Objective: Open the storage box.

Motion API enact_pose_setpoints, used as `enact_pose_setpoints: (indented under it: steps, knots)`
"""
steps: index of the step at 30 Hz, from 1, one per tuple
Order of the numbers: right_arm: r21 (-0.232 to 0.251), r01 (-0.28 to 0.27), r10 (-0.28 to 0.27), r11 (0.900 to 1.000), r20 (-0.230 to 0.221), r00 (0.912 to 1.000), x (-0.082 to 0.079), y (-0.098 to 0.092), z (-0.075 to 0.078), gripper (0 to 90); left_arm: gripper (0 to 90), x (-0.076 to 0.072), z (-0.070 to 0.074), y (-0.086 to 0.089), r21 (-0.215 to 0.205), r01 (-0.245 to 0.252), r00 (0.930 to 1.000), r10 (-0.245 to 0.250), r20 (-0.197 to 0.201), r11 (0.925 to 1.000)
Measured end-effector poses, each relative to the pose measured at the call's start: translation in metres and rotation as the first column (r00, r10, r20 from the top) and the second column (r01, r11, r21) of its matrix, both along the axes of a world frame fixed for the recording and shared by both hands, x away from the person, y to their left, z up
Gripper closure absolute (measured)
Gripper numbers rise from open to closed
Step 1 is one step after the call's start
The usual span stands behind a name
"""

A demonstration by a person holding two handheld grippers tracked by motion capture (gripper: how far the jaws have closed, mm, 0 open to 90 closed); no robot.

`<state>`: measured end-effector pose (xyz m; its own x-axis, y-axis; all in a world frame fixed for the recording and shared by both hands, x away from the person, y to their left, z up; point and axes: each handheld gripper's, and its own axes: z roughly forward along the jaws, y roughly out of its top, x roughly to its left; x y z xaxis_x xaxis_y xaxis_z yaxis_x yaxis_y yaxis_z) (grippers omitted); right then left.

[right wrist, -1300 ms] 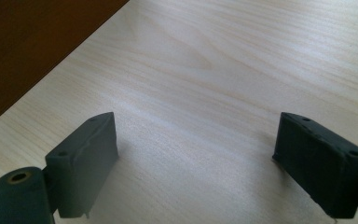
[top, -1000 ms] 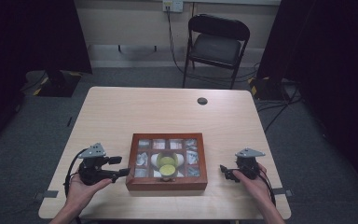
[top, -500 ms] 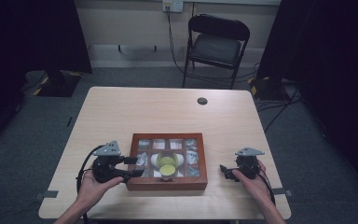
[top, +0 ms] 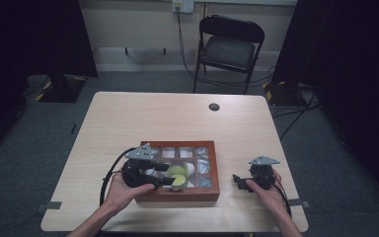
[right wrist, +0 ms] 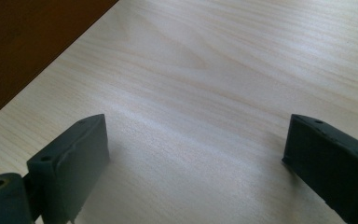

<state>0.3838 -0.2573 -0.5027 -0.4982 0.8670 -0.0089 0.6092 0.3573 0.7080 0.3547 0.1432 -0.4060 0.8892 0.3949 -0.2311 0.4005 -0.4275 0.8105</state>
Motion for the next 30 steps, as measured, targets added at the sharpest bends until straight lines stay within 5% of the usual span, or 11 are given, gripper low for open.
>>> enact_pose_setpoints:
  steps: [5, 7, 15, 30]
  knots:
    - [0.000, 0.000, 0.000, 1.000, 0.000, 1.0000, 0.000, 0.000, 0.000, 5.8, 40.2, 0.000, -0.009, -0.006, 0.001, 0.003, 0.9997, -0.003, -0.026, 1.0000]
    - [0.000, 0.000, 0.000, 1.000, 0.000, 1.0000, 0.000, 0.000, 0.000, 5.8, 47.8, -0.001, -0.012, -0.008, 0.017, 0.030, 0.9990, -0.029, -0.034, 0.9994]
    - [0.000, 0.000, 0.000, 1.000, 0.000, 1.0000, 0.000, 0.000, 0.000, 5.8, 53.1, -0.002, -0.027, -0.014, 0.073, 0.076, 0.9953, -0.071, -0.066, 0.9945]
    - [0.000, 0.000, 0.000, 1.000, 0.000, 1.0000, 0.000, 0.000, 0.000, 5.8, 79.9, -0.007, -0.034, -0.022, 0.122, 0.108, 0.9940, -0.106, -0.028, 0.9866]
